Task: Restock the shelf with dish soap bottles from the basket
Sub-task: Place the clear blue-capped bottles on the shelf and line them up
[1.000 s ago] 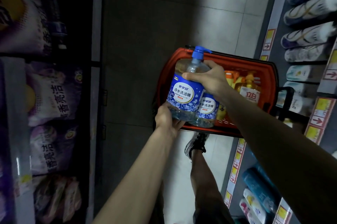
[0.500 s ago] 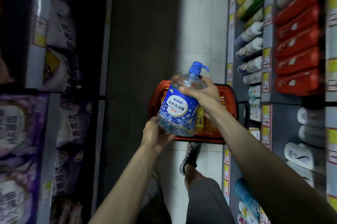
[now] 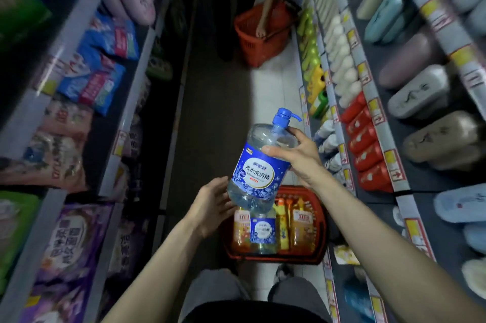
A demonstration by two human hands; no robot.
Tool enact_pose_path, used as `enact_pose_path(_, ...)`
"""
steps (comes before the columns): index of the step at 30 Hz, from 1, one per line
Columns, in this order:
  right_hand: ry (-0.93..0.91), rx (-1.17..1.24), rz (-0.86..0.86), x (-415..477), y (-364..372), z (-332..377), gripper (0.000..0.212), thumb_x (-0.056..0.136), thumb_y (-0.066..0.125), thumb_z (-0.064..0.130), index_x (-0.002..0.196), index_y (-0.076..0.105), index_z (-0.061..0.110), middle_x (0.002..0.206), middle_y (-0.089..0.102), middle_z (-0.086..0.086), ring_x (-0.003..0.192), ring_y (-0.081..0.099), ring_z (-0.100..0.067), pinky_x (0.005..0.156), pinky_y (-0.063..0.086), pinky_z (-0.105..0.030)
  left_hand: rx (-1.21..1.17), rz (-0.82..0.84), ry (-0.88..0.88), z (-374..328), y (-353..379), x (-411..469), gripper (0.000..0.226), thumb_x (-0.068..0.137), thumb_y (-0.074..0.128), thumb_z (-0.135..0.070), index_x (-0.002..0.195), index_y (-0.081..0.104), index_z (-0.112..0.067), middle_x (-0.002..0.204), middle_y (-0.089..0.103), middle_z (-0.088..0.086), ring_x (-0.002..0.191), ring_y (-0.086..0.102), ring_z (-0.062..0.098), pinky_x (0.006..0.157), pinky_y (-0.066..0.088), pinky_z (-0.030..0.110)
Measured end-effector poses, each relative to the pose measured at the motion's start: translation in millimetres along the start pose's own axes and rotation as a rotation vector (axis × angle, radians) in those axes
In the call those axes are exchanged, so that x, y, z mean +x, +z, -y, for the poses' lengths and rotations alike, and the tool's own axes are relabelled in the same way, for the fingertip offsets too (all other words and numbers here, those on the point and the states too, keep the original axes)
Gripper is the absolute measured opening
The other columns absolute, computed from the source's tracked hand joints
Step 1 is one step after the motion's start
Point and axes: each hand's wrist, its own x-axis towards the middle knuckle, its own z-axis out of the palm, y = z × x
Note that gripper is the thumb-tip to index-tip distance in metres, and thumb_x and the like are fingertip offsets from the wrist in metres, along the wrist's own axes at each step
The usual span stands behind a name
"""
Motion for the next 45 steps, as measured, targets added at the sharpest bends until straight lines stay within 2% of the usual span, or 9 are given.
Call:
enact_pose_path(5,-0.172,-0.105,0.092,-13.8,4.0,70.2,0.102,0.043,0.106,0.029,0.134,0.061,0.019,0.114,0.08,-0.001,0.099,0.08,-0.025,0.08,0.065,-0.038,0.433,0.262,0.231,-66.4,12.9,-24.7,0.056,0.09,0.074,-0.057,0.136,0.069,-0.025,0.134,0.074,0.004,0.124,0.071,0.022,0.109,0.048,0.043)
enact_pose_path(8,-0.254,-0.157,0.15,-21.9,5.6,107.1,0.097,0.048,0.107,0.03,0.134,0.063,0.02,0.117,0.08,-0.005,0.103,0.079,-0.029,0.092,0.063,-0.049,0.502,0.271,0.391,-102.3,26.3,-40.1,0.065,0.081,0.09,-0.053,0.137,0.066,-0.031,0.136,0.072,0.002,0.124,0.071,0.02,0.109,0.053,0.044)
enact_pose_path(11,-0.319,-0.198,0.226,-32.2,8.8,140.2,0.093,0.052,0.107,0.031,0.134,0.065,0.023,0.122,0.078,-0.006,0.11,0.077,-0.029,0.094,0.062,-0.045,0.485,0.414,0.51,-136.5,43.1,-52.1,0.053,0.087,0.089,-0.038,0.135,0.068,-0.031,0.138,0.071,0.008,0.128,0.068,0.028,0.101,0.059,0.037)
enact_pose_path(18,-0.463,-0.313,0.318,-55.9,12.9,182.6,0.083,0.069,0.101,0.015,0.142,0.061,0.023,0.129,0.075,-0.007,0.117,0.074,-0.028,0.099,0.06,-0.041,0.439,0.609,0.628,-168.1,71.3,-72.0,0.068,0.077,0.096,-0.026,0.137,0.067,-0.017,0.135,0.071,0.019,0.124,0.07,0.04,0.095,0.06,0.04)
enact_pose_path(25,-0.5,-0.32,0.322,-64.3,1.0,186.6,0.082,0.073,0.099,0.02,0.144,0.058,0.024,0.132,0.074,-0.005,0.12,0.072,-0.026,0.106,0.055,-0.052,0.404,0.441,0.758,-154.3,91.8,-88.5,0.061,0.066,0.102,-0.03,0.12,0.077,-0.02,0.119,0.079,0.016,0.109,0.077,0.037,0.085,0.063,0.036)
enact_pose_path(30,-0.47,-0.272,0.436,-64.1,-4.3,181.3,0.083,0.073,0.095,0.018,0.145,0.055,0.025,0.134,0.072,-0.004,0.12,0.072,-0.025,0.101,0.059,-0.04,0.352,0.298,0.787,-131.4,97.5,-106.7,0.06,0.066,0.102,-0.027,0.12,0.076,-0.018,0.117,0.079,0.016,0.105,0.078,0.037,0.083,0.065,0.036)
enact_pose_path(37,-0.341,-0.097,0.699,-62.8,10.7,160.6,0.088,0.076,0.096,0.03,0.151,0.05,0.027,0.144,0.066,-0.009,0.132,0.065,-0.033,0.112,0.05,-0.054,0.243,-0.018,0.858,-92.3,95.1,-145.7,0.066,0.059,0.104,-0.039,0.116,0.078,-0.017,0.112,0.081,0.014,0.102,0.079,0.036,0.087,0.065,0.045)
enact_pose_path(42,-0.225,-0.173,0.938,-67.9,34.4,129.0,0.094,0.076,0.097,0.031,0.154,0.044,0.035,0.149,0.063,-0.003,0.139,0.059,-0.025,0.111,0.05,-0.044,0.098,-0.244,0.934,-46.6,80.1,-179.9,0.064,0.065,0.101,-0.034,0.12,0.077,-0.014,0.116,0.08,0.013,0.106,0.078,0.035,0.094,0.063,0.049)
enact_pose_path(45,-0.143,-0.255,1.147,-87.3,56.8,107.8,0.094,0.077,0.097,0.03,0.154,0.043,0.033,0.148,0.063,-0.006,0.138,0.06,-0.027,0.112,0.05,-0.049,-0.028,-0.369,0.962,-14.3,63.3,-208.0,0.054,0.07,0.098,-0.026,0.118,0.078,-0.013,0.117,0.08,0.015,0.106,0.078,0.037,0.091,0.064,0.049)
